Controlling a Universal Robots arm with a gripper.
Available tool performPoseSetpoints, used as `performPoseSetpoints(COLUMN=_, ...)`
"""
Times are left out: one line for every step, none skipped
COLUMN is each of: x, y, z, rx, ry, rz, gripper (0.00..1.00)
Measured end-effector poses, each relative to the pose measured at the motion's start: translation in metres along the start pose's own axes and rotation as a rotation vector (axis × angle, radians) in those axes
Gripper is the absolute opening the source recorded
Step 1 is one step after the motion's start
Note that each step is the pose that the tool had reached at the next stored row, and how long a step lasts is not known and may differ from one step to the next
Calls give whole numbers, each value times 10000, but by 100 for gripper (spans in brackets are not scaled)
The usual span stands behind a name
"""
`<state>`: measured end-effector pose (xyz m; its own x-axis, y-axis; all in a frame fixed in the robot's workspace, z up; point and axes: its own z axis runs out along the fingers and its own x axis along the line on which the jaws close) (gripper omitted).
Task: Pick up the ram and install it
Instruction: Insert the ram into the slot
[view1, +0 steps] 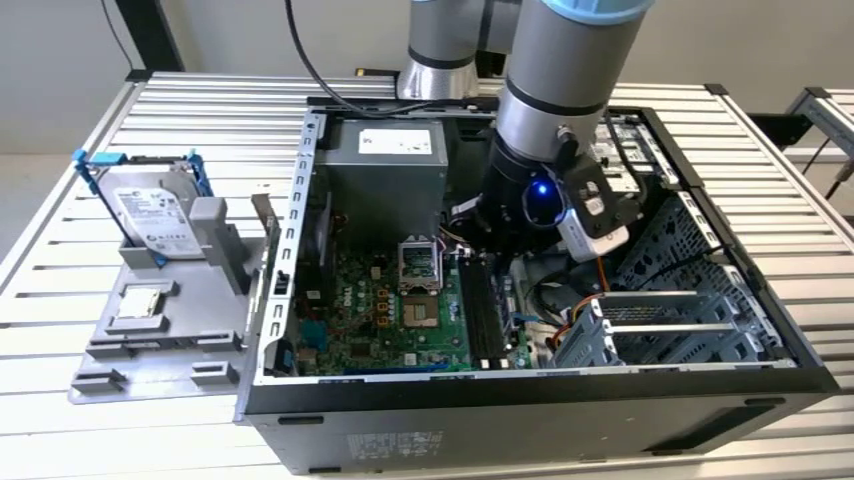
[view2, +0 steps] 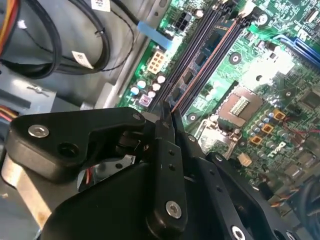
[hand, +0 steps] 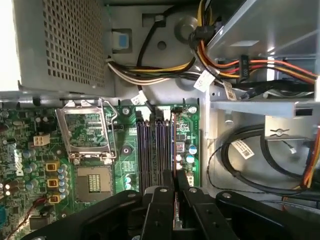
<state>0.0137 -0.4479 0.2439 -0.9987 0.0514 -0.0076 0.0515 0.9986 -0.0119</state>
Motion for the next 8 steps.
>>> performPoseSetpoints(x=1, y=-21, z=17, rx=-1, ry=20, rz=0, gripper=0)
performPoseSetpoints(x=-1, y=-51, z=30, rx=3, ry=42, rz=-5, gripper=0)
performPoseSetpoints(x=-2, y=-74, z=41, rx=2, ry=45, rz=-24, gripper=0)
performPoseSetpoints(x=-2, y=-79, z=50, rx=6, ry=46, rz=-53, gripper=0)
performPoseSetpoints(x=-2, y=-80, z=60, rx=25, ry=44, rz=-93, gripper=0)
performPoseSetpoints(x=-3, y=-81, z=61, rx=43, ry=44, rz=-132, gripper=0)
performPoseSetpoints(x=-8, y=-83, z=62, rx=51, ry=43, rz=-197, gripper=0)
performPoseSetpoints(x=-9, y=-84, z=63, rx=54, ry=42, rz=-252, gripper=0)
